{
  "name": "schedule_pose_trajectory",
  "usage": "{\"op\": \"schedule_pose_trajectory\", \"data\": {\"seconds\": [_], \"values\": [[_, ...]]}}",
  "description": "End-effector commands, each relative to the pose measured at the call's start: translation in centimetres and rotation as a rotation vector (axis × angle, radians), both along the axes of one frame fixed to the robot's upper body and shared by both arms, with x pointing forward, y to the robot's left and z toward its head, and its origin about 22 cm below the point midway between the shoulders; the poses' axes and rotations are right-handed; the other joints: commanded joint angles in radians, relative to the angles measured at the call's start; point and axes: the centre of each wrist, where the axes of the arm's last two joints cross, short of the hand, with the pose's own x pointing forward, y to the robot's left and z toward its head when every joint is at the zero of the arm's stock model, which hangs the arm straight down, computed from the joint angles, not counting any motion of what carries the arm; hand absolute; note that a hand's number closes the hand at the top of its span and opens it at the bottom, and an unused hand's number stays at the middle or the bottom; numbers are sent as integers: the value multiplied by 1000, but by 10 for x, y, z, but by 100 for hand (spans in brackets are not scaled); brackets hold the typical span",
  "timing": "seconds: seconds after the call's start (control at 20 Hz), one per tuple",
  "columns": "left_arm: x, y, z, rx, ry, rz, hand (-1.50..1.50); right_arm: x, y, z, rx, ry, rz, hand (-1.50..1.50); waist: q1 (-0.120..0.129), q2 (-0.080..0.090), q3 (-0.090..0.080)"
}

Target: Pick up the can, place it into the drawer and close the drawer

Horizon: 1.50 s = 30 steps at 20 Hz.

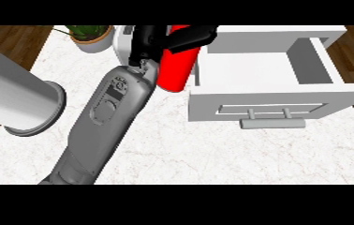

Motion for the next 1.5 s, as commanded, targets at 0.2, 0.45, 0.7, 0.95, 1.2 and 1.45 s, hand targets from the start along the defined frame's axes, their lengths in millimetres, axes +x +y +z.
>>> {"op": "schedule_pose_trajectory", "data": {"seconds": [0.2,0.45,0.7,0.95,1.2,1.45], "values": [[23,-46,29,46,3,21,150,6,-11,-3,-1,7,23,-150,-22,6,0],[39,-49,47,57,29,-5,150,-4,3,13,5,-13,11,-150,-15,5,0],[34,-76,63,84,7,20,150,-6,-4,9,-20,-1,18,-150,-30,5,1],[41,-81,46,117,47,43,150,14,4,-9,-5,-13,36,-150,-52,13,2],[53,-75,37,131,41,51,150,12,-3,-8,-1,-15,31,-150,-54,14,2],[52,-80,32,164,52,62,150,26,7,-9,2,2,44,-150,-69,19,2]]}}
